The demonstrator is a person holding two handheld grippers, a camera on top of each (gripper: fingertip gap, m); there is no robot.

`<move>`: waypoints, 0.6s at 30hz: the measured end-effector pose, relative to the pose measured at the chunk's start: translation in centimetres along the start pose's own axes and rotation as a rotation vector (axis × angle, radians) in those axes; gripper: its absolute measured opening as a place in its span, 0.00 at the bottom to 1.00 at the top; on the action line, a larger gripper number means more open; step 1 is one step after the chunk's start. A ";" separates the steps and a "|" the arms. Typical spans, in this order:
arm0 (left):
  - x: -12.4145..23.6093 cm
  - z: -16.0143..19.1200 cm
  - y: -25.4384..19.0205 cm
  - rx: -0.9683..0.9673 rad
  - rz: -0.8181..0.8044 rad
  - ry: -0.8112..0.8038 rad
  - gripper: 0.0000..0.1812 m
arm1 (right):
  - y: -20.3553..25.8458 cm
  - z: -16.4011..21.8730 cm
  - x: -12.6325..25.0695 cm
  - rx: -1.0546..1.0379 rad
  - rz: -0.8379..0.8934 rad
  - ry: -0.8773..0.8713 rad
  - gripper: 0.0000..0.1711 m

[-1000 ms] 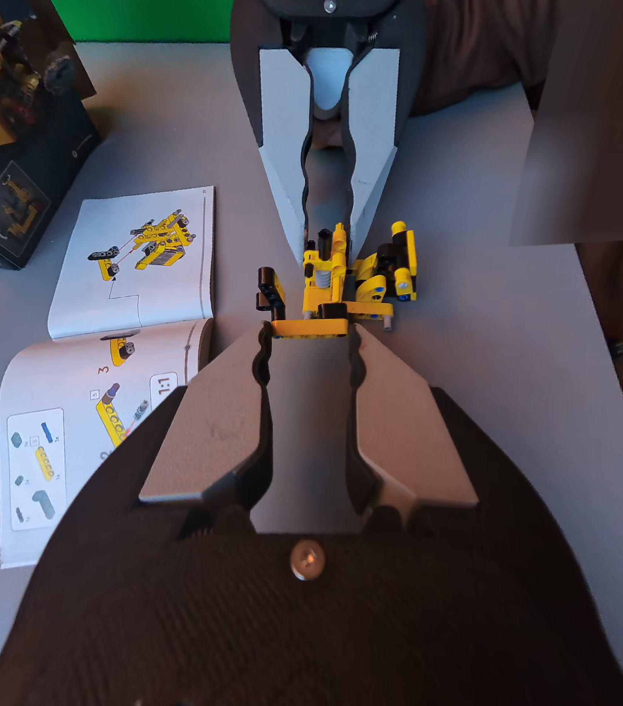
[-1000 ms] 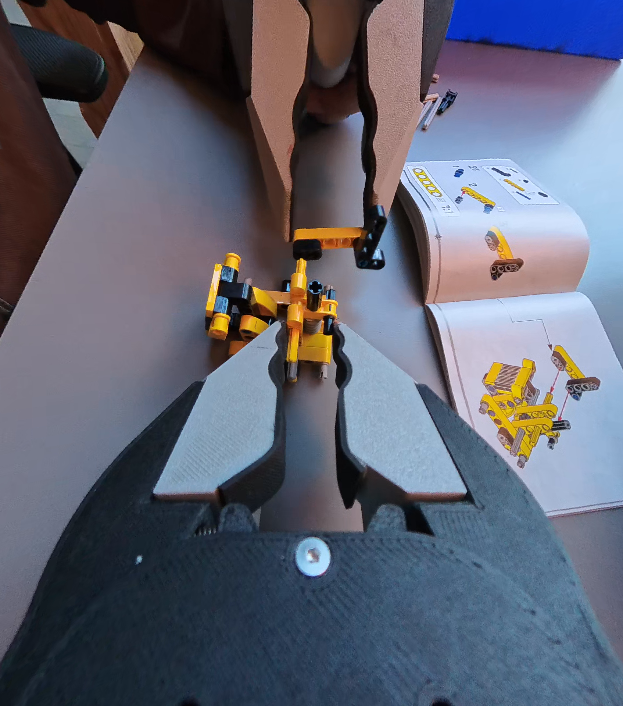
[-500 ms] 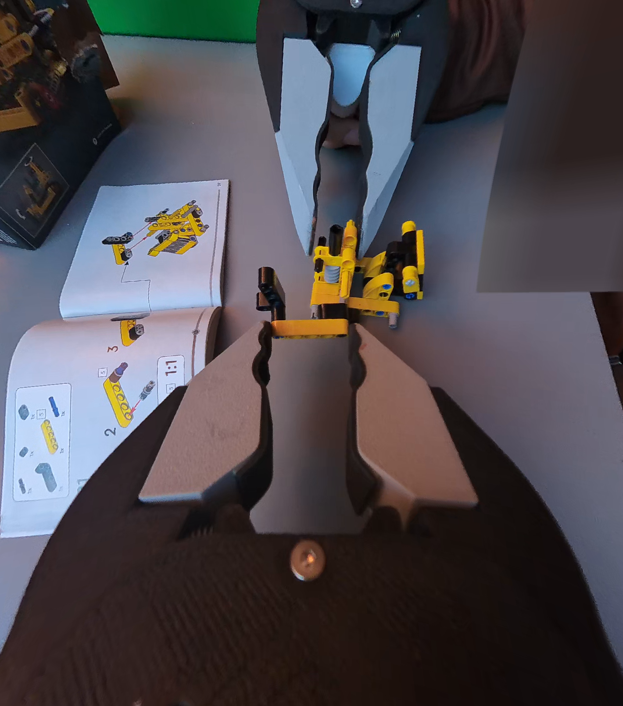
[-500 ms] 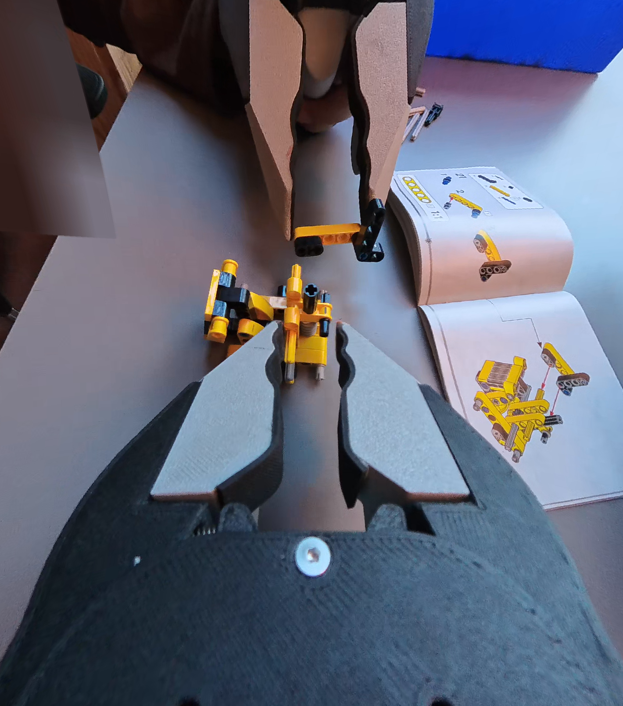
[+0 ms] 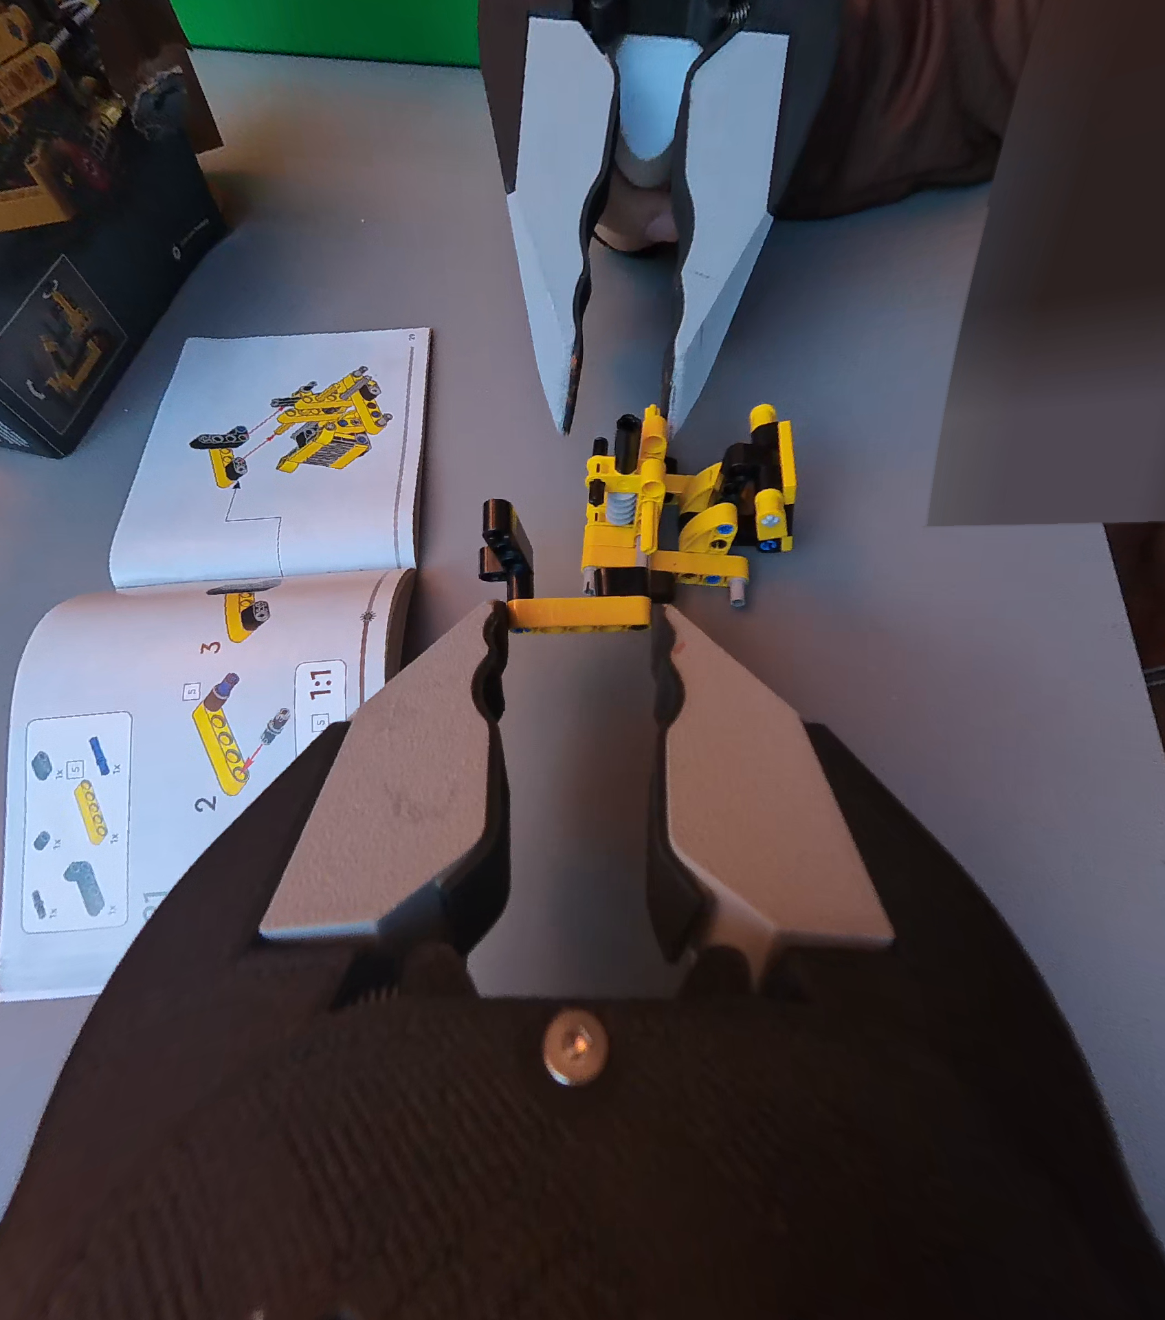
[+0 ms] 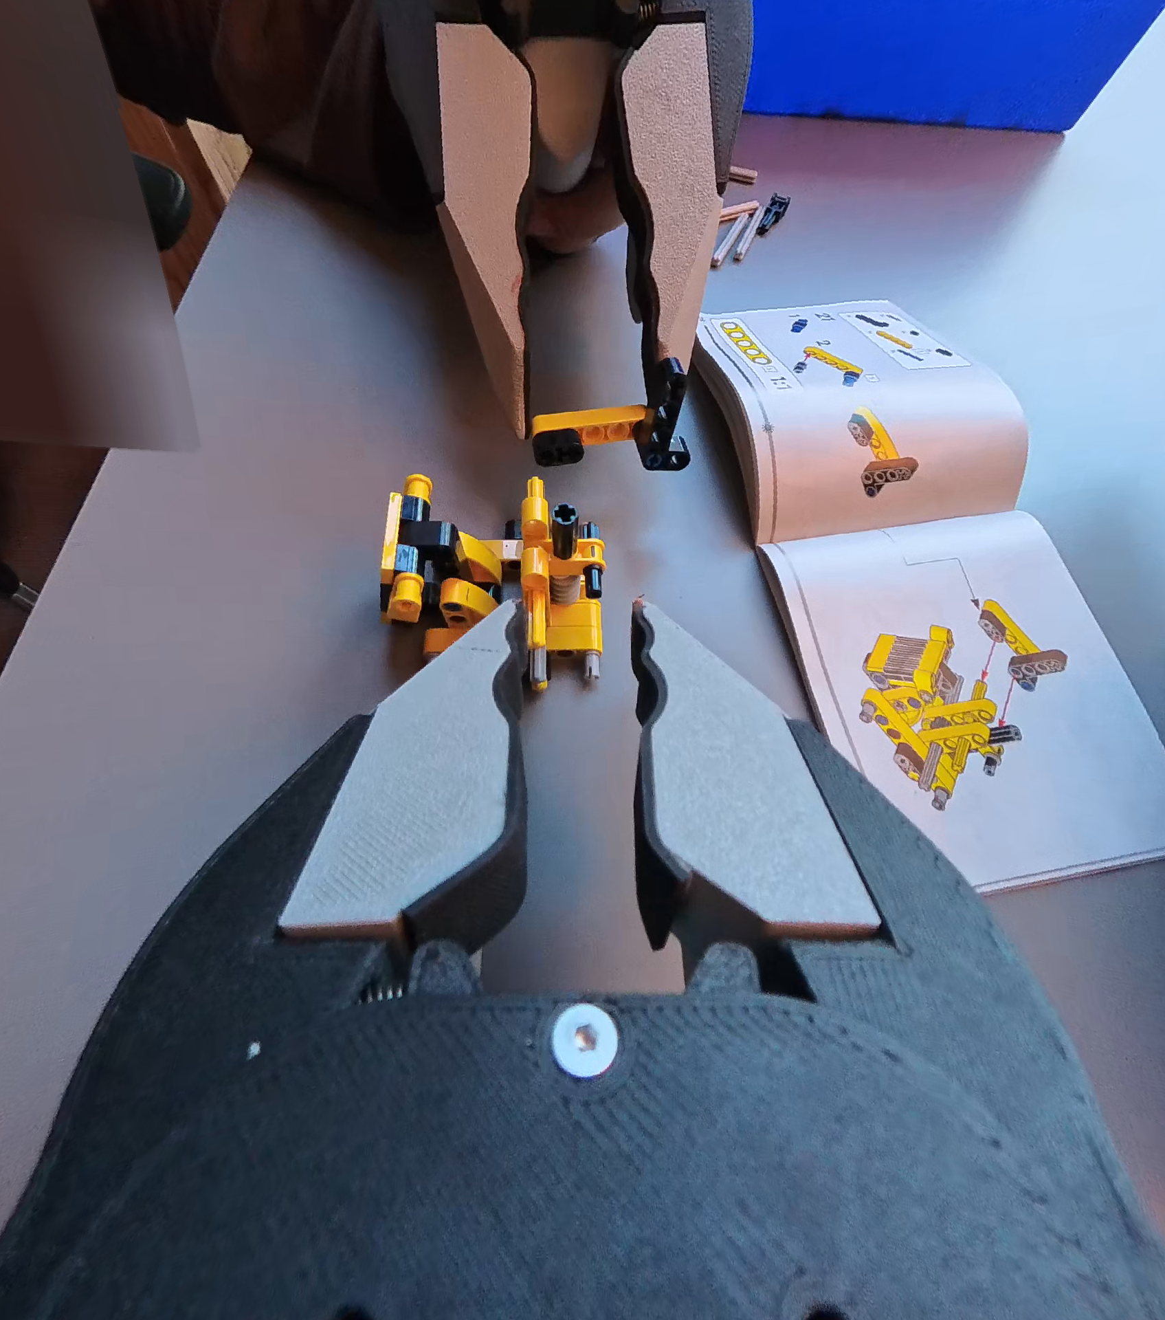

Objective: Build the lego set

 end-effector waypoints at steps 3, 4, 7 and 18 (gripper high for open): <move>-0.1 0.1 0.0 0.001 0.003 0.008 0.21 | -0.1 0.1 0.1 -0.004 0.001 0.003 0.15; -0.1 0.1 0.0 0.000 0.004 0.011 0.21 | -0.1 0.1 0.2 -0.005 0.001 0.004 0.14; -0.2 0.1 -0.1 -0.003 0.003 0.018 0.21 | -0.1 0.3 0.3 -0.005 -0.004 0.012 0.12; -0.2 0.1 -0.1 0.000 0.003 0.019 0.21 | -0.2 0.4 0.4 -0.003 -0.001 0.016 0.12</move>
Point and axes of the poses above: each gripper's, where its closed fingertips meet, x back along the fingers, z out of its underside, y = z × x across the jaws, the point moved 5 cm from there along x, back along the fingers, and after that the axes turned 15 degrees about z, right-handed, at the moved point
